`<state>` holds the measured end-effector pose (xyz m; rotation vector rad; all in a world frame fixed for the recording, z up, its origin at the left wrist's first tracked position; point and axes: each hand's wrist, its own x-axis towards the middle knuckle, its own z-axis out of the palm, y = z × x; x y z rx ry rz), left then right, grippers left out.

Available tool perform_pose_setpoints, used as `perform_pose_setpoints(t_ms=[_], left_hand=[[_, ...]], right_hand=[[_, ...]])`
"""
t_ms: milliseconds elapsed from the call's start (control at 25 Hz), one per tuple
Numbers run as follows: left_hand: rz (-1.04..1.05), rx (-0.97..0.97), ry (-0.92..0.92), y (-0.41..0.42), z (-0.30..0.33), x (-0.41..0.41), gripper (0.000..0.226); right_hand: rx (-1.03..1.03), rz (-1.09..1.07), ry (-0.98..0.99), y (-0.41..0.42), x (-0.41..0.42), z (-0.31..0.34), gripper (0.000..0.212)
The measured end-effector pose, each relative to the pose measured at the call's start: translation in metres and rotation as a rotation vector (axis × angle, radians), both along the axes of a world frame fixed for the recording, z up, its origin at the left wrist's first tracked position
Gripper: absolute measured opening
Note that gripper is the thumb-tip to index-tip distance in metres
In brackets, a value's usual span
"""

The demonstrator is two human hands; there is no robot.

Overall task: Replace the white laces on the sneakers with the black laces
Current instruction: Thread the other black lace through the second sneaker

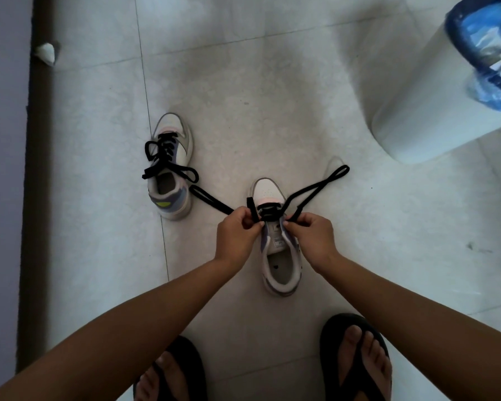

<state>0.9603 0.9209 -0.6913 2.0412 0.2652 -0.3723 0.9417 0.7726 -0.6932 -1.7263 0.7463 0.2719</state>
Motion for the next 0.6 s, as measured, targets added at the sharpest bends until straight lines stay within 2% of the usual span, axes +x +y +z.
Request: perform_pose_setpoints(t_ms=[160,240,400,480,600], left_hand=[[-0.059,0.081,-0.086,-0.005,0.000,-0.006,0.021],[-0.166,0.171,-0.158,-0.007,-0.001,-0.009,0.012],[-0.297,0.268,-0.253,-0.011,0.001,-0.031,0.027],[-0.354,0.288,-0.224,-0.011,0.000,-0.037,0.034],[-0.196,0.171,-0.061,-0.009,0.000,-0.029,0.023]], right_hand=[[-0.332,0.258,-0.115,0.004,-0.008,0.003,0.017],[-0.392,0.356,-0.173,0.012,-0.015,0.003,0.011],[-0.496,0.482,-0.255,0.012,-0.019,0.003,0.036],[-0.596,0.610,-0.277,0.006,-0.013,0.010,0.045],[-0.813,0.857,-0.325,0.006,-0.007,0.010,0.026]])
